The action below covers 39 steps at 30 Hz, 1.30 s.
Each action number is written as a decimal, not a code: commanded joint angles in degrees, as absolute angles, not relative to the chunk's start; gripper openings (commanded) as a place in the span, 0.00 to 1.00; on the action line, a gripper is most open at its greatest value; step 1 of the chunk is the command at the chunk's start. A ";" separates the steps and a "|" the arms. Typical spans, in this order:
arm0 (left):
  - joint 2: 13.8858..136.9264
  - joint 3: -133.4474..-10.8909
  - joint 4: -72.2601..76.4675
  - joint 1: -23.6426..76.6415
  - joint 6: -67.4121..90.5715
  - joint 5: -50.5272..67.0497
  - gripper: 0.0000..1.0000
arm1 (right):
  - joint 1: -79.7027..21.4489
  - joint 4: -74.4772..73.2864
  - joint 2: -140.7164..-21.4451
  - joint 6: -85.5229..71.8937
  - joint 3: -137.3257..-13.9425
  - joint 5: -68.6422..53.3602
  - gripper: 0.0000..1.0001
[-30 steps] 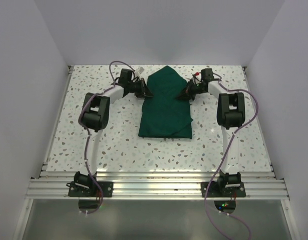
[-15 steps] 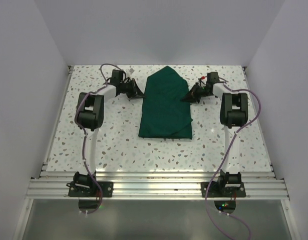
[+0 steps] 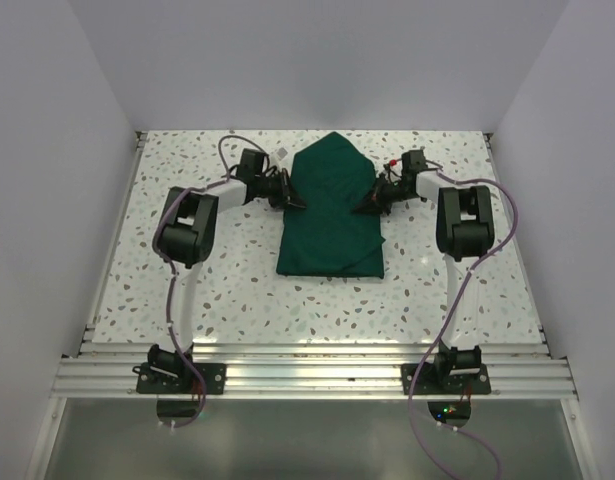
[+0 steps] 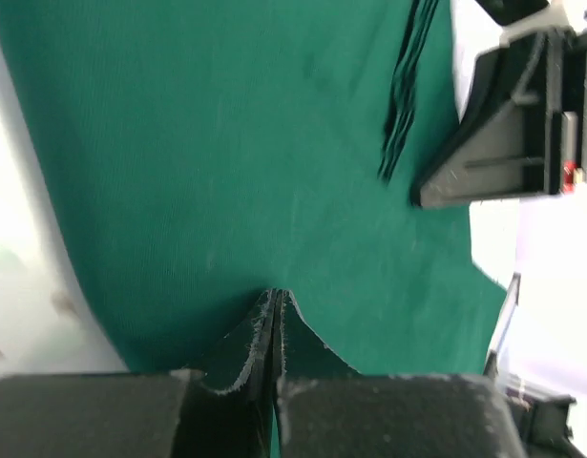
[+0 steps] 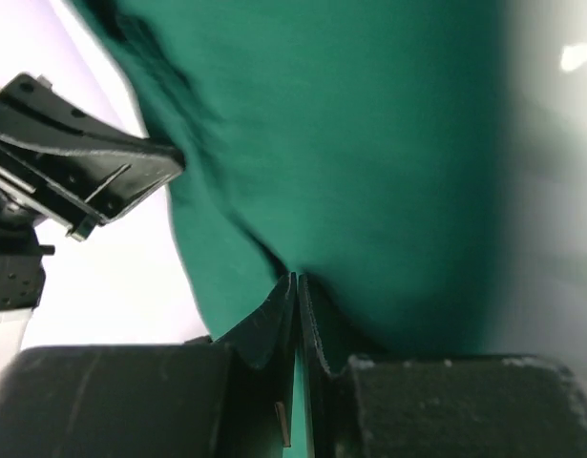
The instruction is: Prepare the surgical pack
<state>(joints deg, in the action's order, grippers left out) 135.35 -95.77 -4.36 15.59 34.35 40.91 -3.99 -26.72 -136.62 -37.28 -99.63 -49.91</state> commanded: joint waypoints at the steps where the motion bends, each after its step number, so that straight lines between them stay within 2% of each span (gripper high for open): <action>1: 131.13 -90.89 -1.58 13.98 34.63 40.52 0.01 | -1.94 -26.29 -136.05 -34.45 -96.33 -49.66 0.08; 8: 133.16 -92.90 -8.61 11.43 30.59 37.44 0.00 | -0.53 -27.60 -138.96 -32.70 -98.34 -47.46 0.08; 17: 124.90 -90.97 -5.28 12.30 31.20 40.16 0.00 | -1.75 -30.76 -131.85 -34.54 -105.20 -48.69 0.08; 22: 122.44 -85.28 -0.98 14.41 33.83 42.71 0.00 | -4.48 -28.92 -130.78 -36.30 -103.72 -50.71 0.08; 28: 124.53 -78.06 3.43 12.22 35.33 42.20 0.00 | -3.96 -22.42 -133.84 -38.32 -96.60 -49.66 0.08; 34: 129.19 -80.67 0.10 9.14 33.14 42.10 0.00 | -0.09 -20.47 -136.40 -36.57 -92.73 -47.82 0.07; 39: 127.71 -83.58 -0.97 9.05 32.52 42.63 0.00 | 1.14 -21.55 -134.83 -34.89 -96.41 -49.91 0.08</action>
